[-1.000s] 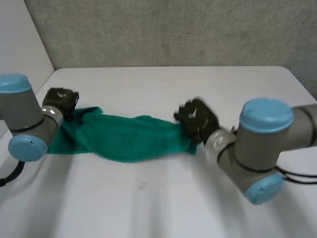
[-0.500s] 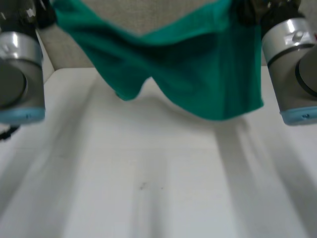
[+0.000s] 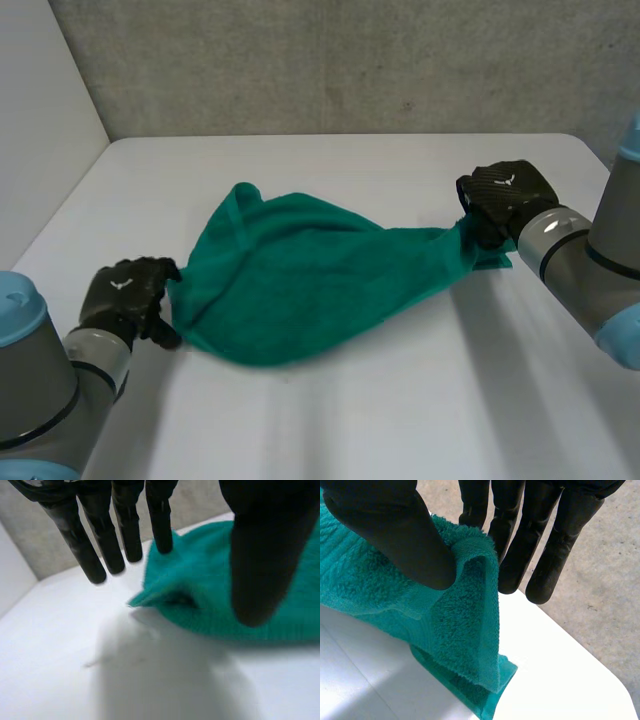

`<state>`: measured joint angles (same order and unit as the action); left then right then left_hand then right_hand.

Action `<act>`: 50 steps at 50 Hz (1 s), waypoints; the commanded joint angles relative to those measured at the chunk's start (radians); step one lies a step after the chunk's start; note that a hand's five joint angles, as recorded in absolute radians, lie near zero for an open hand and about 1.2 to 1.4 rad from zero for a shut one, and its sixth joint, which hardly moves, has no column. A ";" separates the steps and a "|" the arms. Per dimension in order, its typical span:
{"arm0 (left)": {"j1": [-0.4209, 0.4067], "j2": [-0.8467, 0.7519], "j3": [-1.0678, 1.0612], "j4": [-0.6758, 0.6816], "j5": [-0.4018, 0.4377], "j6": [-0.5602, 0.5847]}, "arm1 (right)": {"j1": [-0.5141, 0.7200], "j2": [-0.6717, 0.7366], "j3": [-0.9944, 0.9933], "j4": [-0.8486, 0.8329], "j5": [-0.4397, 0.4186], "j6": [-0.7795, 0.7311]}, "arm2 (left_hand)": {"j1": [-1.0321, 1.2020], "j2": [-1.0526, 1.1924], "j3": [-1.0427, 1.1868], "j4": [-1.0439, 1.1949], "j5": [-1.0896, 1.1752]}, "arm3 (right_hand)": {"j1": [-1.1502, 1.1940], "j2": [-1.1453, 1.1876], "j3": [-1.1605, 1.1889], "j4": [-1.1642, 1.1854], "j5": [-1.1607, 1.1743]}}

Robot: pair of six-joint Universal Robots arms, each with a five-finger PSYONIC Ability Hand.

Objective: Fold the towel.

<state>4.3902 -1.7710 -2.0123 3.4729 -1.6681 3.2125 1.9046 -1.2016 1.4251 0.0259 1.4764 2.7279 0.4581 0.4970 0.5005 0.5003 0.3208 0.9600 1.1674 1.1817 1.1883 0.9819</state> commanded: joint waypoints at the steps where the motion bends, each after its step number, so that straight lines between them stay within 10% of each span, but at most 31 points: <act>1: 0.011 0.011 0.078 -0.067 0.103 0.019 | -0.012 -0.001 0.028 -0.050 0.001 0.006 | -0.059 -0.098 -0.102 -0.102 -0.097 | 0.436 0.229 0.215 0.208 0.240; 20: 0.345 -0.150 0.109 -0.083 0.723 0.611 | -0.108 0.020 0.011 -0.057 -0.004 0.004 | -0.054 -0.093 -0.096 -0.096 -0.091 | 0.436 0.229 0.215 0.208 0.240; 36: 0.298 -0.334 0.152 -0.020 0.765 0.710 | -0.104 0.040 0.021 -0.057 -0.004 0.004 | 0.096 0.057 0.053 0.054 0.059 | 0.436 0.229 0.215 0.208 0.240; 50: 0.209 -0.329 0.224 0.060 0.754 0.541 | -0.099 0.063 0.031 -0.057 -0.005 0.003 | 0.225 0.186 0.183 0.183 0.188 | 0.436 0.229 0.215 0.208 0.240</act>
<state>4.6106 -2.1069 -1.8108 3.5142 -0.9086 3.8075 1.8055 -1.1505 1.4541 -0.0307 1.4711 2.7311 0.5771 0.5829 0.5831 0.5876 0.3621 0.9600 1.1673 1.1817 1.1883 0.9819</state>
